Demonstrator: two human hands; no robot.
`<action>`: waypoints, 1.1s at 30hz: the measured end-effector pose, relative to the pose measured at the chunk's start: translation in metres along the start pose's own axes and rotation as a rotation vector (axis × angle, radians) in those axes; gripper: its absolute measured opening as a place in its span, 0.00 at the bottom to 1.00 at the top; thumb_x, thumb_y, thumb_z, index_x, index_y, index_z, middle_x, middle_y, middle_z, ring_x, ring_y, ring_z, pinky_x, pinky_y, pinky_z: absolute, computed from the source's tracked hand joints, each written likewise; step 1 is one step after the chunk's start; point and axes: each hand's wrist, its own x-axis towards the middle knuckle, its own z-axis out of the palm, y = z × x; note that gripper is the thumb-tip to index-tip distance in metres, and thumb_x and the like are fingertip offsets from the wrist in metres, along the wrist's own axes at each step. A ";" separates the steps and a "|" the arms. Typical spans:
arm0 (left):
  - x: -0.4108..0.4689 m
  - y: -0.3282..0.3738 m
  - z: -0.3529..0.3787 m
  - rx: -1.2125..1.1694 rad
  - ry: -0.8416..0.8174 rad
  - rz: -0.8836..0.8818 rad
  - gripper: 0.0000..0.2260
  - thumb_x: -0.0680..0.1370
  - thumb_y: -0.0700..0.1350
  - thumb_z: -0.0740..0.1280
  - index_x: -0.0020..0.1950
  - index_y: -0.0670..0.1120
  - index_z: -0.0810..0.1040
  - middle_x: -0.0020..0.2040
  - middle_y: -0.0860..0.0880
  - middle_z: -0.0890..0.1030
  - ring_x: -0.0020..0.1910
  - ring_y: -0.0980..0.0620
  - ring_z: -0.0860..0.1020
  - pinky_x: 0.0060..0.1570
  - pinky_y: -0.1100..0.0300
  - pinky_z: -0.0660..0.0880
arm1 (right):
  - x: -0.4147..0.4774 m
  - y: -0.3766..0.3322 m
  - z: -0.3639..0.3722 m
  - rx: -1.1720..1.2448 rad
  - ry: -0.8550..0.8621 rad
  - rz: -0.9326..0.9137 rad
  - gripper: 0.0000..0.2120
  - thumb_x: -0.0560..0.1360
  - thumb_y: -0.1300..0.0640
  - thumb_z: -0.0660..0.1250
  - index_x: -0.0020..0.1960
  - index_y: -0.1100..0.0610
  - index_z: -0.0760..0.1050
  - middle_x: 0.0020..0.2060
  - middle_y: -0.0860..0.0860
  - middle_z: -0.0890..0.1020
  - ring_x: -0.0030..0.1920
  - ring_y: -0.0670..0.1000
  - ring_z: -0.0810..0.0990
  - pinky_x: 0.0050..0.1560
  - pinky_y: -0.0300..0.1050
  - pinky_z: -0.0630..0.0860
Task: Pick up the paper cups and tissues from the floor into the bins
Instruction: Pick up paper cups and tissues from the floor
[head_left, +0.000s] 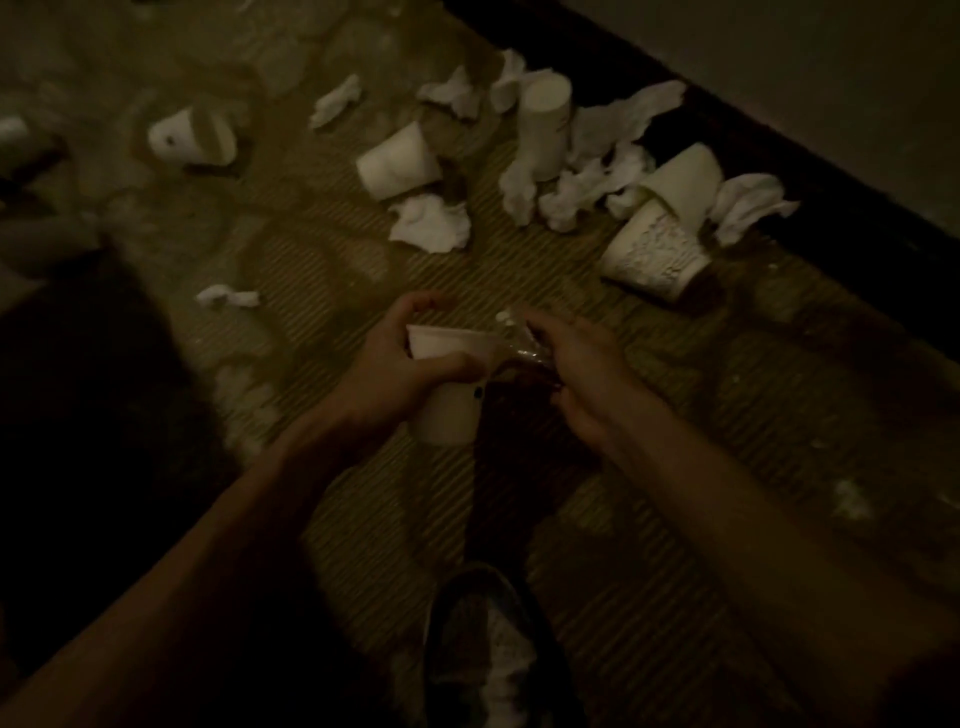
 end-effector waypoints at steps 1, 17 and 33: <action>0.006 0.005 0.008 -0.019 -0.015 0.006 0.26 0.65 0.45 0.79 0.59 0.60 0.74 0.55 0.48 0.78 0.46 0.53 0.82 0.35 0.63 0.78 | 0.001 -0.004 -0.003 -0.007 0.003 -0.008 0.14 0.75 0.54 0.70 0.56 0.60 0.80 0.43 0.55 0.86 0.37 0.52 0.84 0.33 0.44 0.80; 0.111 0.047 0.095 -0.062 -0.236 -0.035 0.32 0.62 0.47 0.73 0.66 0.55 0.73 0.59 0.44 0.79 0.53 0.44 0.82 0.43 0.51 0.81 | 0.022 -0.065 -0.093 -0.041 0.344 -0.355 0.15 0.76 0.52 0.70 0.60 0.48 0.72 0.55 0.51 0.81 0.49 0.51 0.83 0.29 0.35 0.75; 0.124 0.038 0.101 -0.290 -0.586 -0.319 0.23 0.66 0.42 0.66 0.62 0.49 0.75 0.47 0.40 0.85 0.41 0.43 0.84 0.36 0.53 0.81 | 0.042 -0.053 -0.124 -0.292 0.543 -0.419 0.17 0.75 0.51 0.71 0.62 0.50 0.74 0.52 0.43 0.77 0.49 0.40 0.77 0.39 0.31 0.75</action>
